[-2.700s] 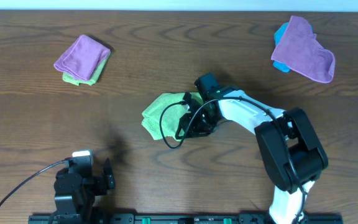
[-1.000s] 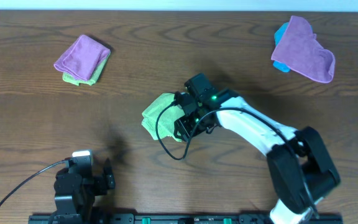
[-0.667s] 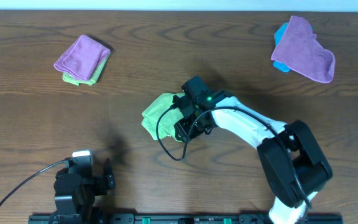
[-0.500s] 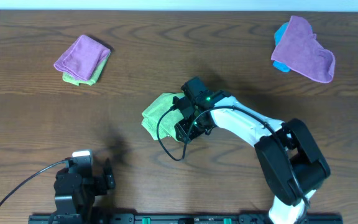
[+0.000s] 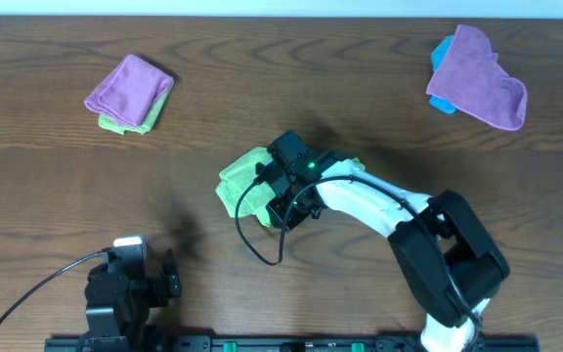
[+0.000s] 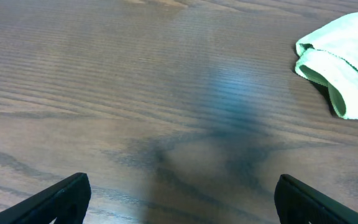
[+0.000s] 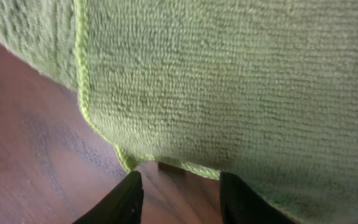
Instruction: Fold the cloth
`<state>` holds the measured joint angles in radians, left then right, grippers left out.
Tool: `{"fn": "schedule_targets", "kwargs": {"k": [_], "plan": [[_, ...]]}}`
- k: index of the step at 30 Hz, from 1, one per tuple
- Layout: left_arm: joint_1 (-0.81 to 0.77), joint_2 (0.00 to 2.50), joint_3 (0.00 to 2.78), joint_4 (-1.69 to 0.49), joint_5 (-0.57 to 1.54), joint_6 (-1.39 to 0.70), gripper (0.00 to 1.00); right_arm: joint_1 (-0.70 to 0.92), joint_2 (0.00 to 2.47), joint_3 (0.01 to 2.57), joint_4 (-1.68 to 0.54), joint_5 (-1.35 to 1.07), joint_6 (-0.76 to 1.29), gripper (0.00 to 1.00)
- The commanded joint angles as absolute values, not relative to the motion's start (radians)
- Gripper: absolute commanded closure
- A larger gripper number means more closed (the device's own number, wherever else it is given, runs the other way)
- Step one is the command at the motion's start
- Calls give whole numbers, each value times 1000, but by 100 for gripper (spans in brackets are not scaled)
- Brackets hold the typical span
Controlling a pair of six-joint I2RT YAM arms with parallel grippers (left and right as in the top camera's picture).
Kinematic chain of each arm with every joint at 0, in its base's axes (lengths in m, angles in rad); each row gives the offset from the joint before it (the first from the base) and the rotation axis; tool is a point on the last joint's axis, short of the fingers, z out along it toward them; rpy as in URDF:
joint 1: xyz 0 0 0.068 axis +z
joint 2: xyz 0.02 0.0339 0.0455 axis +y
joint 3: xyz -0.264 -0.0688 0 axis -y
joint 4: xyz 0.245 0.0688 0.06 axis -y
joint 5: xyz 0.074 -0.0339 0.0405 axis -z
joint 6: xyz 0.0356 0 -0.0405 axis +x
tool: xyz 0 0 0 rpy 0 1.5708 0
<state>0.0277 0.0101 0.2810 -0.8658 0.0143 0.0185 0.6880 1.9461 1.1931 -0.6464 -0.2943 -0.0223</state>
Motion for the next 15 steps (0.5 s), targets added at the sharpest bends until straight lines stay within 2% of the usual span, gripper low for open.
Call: {"fn": "schedule_targets", "kwargs": {"k": [1,2,4,7,15], "plan": [[23,4,242,-900,-1,11,5,709,2003,1189,-650,-265,-32,64],[23,4,242,-900,-1,11,5,709,2006,1189,-651,-263,-32,64],[23,4,242,-900,-1,11,5,709,2009,1190,-654,-265,-32,52],[23,4,242,-900,-1,11,5,709,1995,1195,-671,-266,-33,40],[23,4,242,-900,-1,11,5,738,1937,1198,-685,-218,-61,32]]}}
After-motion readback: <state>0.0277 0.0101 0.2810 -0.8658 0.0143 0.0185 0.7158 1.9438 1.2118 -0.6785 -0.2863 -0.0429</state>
